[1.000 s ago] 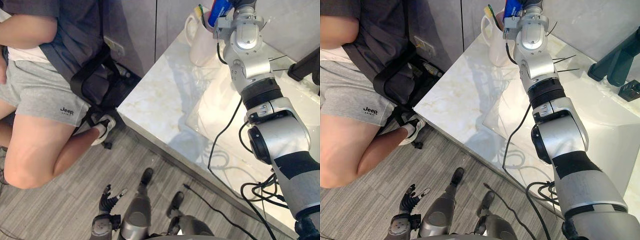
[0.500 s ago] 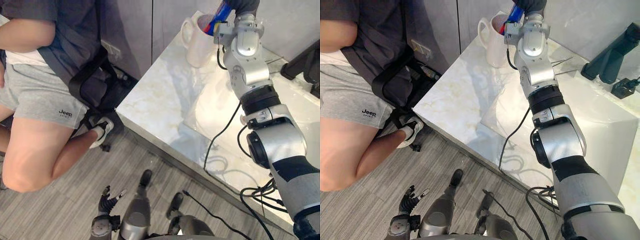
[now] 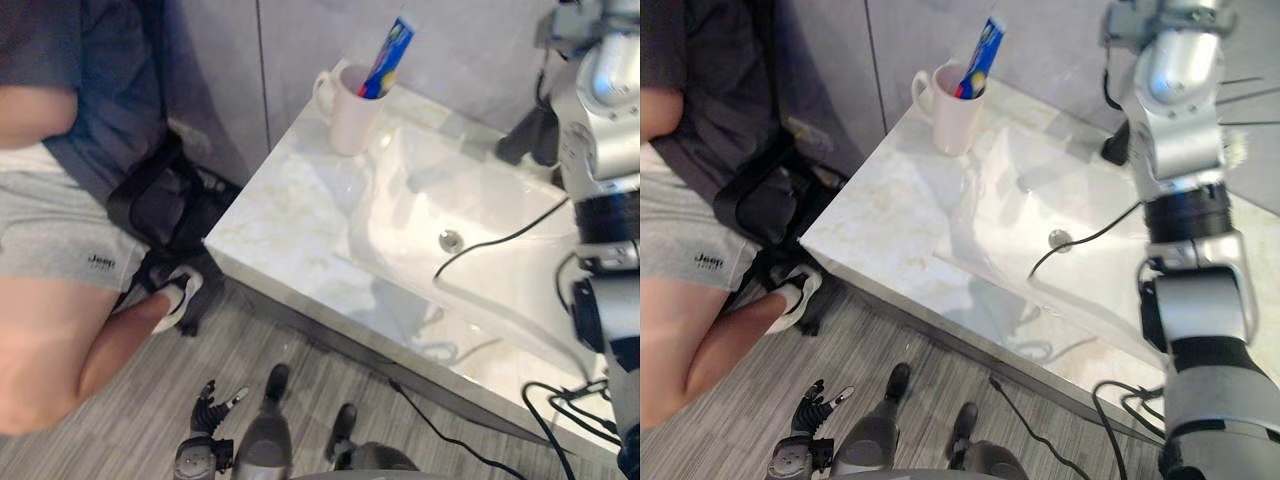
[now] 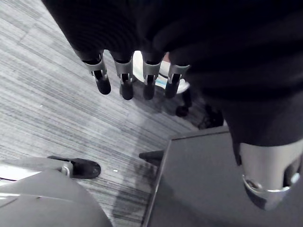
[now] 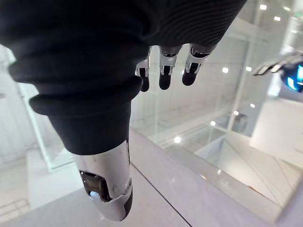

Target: Organize washtable

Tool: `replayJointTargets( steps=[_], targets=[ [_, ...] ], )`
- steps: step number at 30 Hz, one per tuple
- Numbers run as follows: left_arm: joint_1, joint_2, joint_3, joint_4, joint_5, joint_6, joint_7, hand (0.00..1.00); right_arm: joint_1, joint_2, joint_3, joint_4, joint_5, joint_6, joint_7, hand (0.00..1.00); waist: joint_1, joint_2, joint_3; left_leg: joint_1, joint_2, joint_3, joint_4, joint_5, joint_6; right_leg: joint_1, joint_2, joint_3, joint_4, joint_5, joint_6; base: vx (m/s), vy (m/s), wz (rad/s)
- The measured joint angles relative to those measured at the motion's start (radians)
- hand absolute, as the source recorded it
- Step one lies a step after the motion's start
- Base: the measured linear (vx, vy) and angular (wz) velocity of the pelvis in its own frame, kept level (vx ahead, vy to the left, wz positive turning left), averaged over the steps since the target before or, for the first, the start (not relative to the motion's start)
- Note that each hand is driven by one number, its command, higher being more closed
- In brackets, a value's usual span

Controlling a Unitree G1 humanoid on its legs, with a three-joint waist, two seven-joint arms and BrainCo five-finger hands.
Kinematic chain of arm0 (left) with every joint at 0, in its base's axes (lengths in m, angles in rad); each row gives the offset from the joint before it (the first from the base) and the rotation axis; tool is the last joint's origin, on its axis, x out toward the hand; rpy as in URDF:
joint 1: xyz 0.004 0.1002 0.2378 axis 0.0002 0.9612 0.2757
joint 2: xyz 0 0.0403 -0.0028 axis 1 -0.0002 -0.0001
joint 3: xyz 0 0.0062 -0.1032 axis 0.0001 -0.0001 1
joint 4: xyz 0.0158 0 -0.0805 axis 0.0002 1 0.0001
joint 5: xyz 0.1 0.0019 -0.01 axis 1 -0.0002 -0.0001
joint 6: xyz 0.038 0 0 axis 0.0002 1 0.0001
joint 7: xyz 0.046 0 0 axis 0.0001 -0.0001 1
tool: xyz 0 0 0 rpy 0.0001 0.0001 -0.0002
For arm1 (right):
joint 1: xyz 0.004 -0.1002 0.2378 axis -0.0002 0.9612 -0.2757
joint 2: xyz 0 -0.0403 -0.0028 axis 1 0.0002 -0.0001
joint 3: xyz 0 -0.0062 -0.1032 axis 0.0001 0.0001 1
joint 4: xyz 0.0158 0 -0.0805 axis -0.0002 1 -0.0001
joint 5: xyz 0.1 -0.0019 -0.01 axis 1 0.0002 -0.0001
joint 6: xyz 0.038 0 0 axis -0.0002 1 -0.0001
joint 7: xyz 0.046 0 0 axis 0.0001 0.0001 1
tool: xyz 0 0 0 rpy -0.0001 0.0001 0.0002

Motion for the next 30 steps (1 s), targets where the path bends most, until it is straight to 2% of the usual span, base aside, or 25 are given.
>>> replayJointTargets(
  steps=[1, 3, 4, 6, 9, 10, 11, 12, 13, 14, 16, 19, 20, 24, 28, 30],
  targets=[
    [-0.001, -0.006, 0.007, 0.004, 0.004, 0.000, -0.001, 0.00, 0.045, -0.001, -0.068, -0.010, -0.001, -0.004, -0.001, 0.00, -0.008, 0.000, -0.007, 0.003, 0.000, 0.006, -0.002, -0.001, 0.001, 0.000, 0.000, 0.006, -0.001, 0.000, 0.000, -0.05, 0.007, -0.24],
    [-0.003, -0.026, 0.018, 0.030, 0.028, 0.000, -0.018, 0.00, 0.236, 0.011, -0.341, -0.019, -0.011, -0.030, -0.032, 0.00, -0.048, 0.009, -0.039, 0.011, -0.001, 0.021, -0.003, -0.004, 0.004, 0.000, -0.004, 0.018, -0.002, -0.001, 0.001, -0.05, 0.012, -0.20],
    [-0.002, -0.034, 0.021, 0.037, 0.034, 0.000, -0.019, 0.00, 0.283, 0.018, -0.404, -0.019, -0.013, -0.035, -0.045, 0.00, -0.057, 0.013, -0.048, 0.011, -0.002, 0.022, -0.003, -0.005, 0.005, 0.000, -0.006, 0.019, -0.002, -0.001, 0.001, -0.02, 0.014, -0.13],
    [0.009, -0.062, 0.039, 0.041, 0.038, 0.004, -0.020, 0.00, 0.471, 0.088, -0.634, -0.019, -0.034, -0.043, -0.101, 0.00, -0.095, 0.026, -0.074, 0.016, -0.006, 0.027, -0.003, -0.009, 0.008, 0.000, -0.013, 0.025, -0.003, -0.001, 0.001, 0.00, 0.015, -0.14],
    [0.020, -0.086, 0.046, 0.042, 0.041, 0.009, -0.040, 0.00, 0.653, 0.211, -0.777, -0.014, -0.039, -0.042, -0.142, 0.00, -0.124, 0.036, -0.095, 0.018, -0.009, 0.031, -0.003, -0.019, 0.008, -0.004, -0.015, 0.035, -0.005, -0.001, 0.002, 0.02, 0.008, -0.13],
    [0.024, -0.089, 0.050, 0.042, 0.045, 0.011, -0.040, 0.00, 0.732, 0.289, -0.810, -0.012, -0.046, -0.034, -0.157, 0.00, -0.138, 0.040, -0.103, 0.018, -0.009, 0.031, -0.003, -0.020, 0.008, -0.004, -0.015, 0.035, -0.005, -0.001, 0.002, 0.03, -0.007, -0.06],
    [0.024, -0.093, 0.062, 0.042, 0.056, 0.017, -0.040, 0.00, 0.814, 0.377, -0.819, -0.011, -0.069, -0.021, -0.179, 0.00, -0.144, 0.043, -0.111, 0.018, -0.008, 0.033, -0.003, -0.021, 0.008, -0.004, -0.015, 0.035, -0.005, 0.000, 0.003, 0.00, 0.000, 0.00],
    [0.024, -0.098, 0.074, 0.041, 0.058, 0.018, -0.040, 0.00, 0.852, 0.424, -0.817, -0.011, -0.076, -0.014, -0.184, 0.00, -0.145, 0.044, -0.116, 0.018, -0.008, 0.033, -0.003, -0.022, 0.008, -0.004, -0.015, 0.035, -0.004, 0.000, 0.004, 0.04, -0.013, 0.00],
    [0.024, -0.109, 0.098, 0.040, 0.064, 0.018, -0.039, 0.00, 0.924, 0.521, -0.800, -0.010, -0.077, 0.005, -0.197, 0.00, -0.143, 0.047, -0.120, 0.022, -0.008, 0.039, -0.003, -0.029, 0.008, 0.001, -0.016, 0.033, -0.002, -0.001, 0.007, 0.04, -0.012, 0.05],
    [0.026, -0.121, 0.114, 0.037, 0.064, 0.020, -0.039, 0.00, 0.985, 0.619, -0.766, 0.001, -0.075, 0.023, -0.198, 0.00, -0.141, 0.052, -0.129, 0.023, -0.008, 0.046, -0.003, -0.030, 0.009, 0.001, -0.018, 0.027, 0.003, -0.005, 0.010, 0.04, -0.010, 0.06],
    [0.035, -0.141, 0.122, 0.033, 0.062, 0.022, -0.038, 0.00, 1.059, 0.755, -0.673, 0.066, -0.061, 0.061, -0.190, 0.00, -0.133, 0.058, -0.137, 0.040, -0.008, 0.058, -0.002, -0.036, 0.014, 0.002, -0.026, 0.021, 0.033, -0.020, 0.018, 0.04, 0.003, -0.04],
    [0.037, -0.152, 0.122, 0.028, 0.062, 0.023, -0.038, 0.00, 1.105, 0.867, -0.555, 0.169, -0.027, 0.096, -0.167, 0.00, -0.121, 0.066, -0.136, 0.076, -0.011, 0.078, -0.002, -0.050, 0.018, 0.020, -0.040, 0.015, 0.060, -0.040, 0.029, 0.02, 0.012, -0.15],
    [0.037, -0.154, 0.120, 0.027, 0.059, 0.025, -0.039, 0.00, 1.121, 0.909, -0.506, 0.221, -0.014, 0.105, -0.141, 0.00, -0.105, 0.069, -0.138, 0.092, -0.012, 0.099, -0.002, -0.062, 0.022, 0.022, -0.047, 0.014, 0.073, -0.048, 0.030, 0.00, 0.022, -0.34],
    [0.035, -0.163, 0.104, 0.027, 0.050, 0.028, -0.040, 0.00, 1.129, 0.912, -0.360, 0.469, 0.047, 0.137, -0.007, 0.00, -0.096, 0.084, -0.138, 0.101, -0.022, 0.137, -0.003, -0.079, 0.034, 0.026, -0.077, -0.015, 0.099, -0.064, 0.040, 0.00, 0.036, -0.16],
    [0.032, -0.158, 0.085, 0.030, 0.050, 0.028, -0.041, 0.00, 1.131, 0.910, -0.331, 0.648, 0.044, 0.173, 0.097, 0.00, -0.086, 0.085, -0.136, 0.106, -0.038, 0.133, -0.003, -0.086, 0.043, 0.040, -0.095, -0.034, 0.101, -0.067, 0.058, 0.09, 0.036, 0.14],
    [0.022, -0.153, 0.077, 0.039, 0.051, 0.028, -0.050, 0.00, 1.129, 0.909, -0.323, 0.735, -0.021, 0.194, 0.136, 0.00, -0.076, 0.088, -0.131, 0.112, -0.052, 0.117, -0.003, -0.085, 0.042, 0.057, -0.103, -0.052, 0.100, -0.069, 0.060, 0.12, 0.033, 0.27]
  ],
)
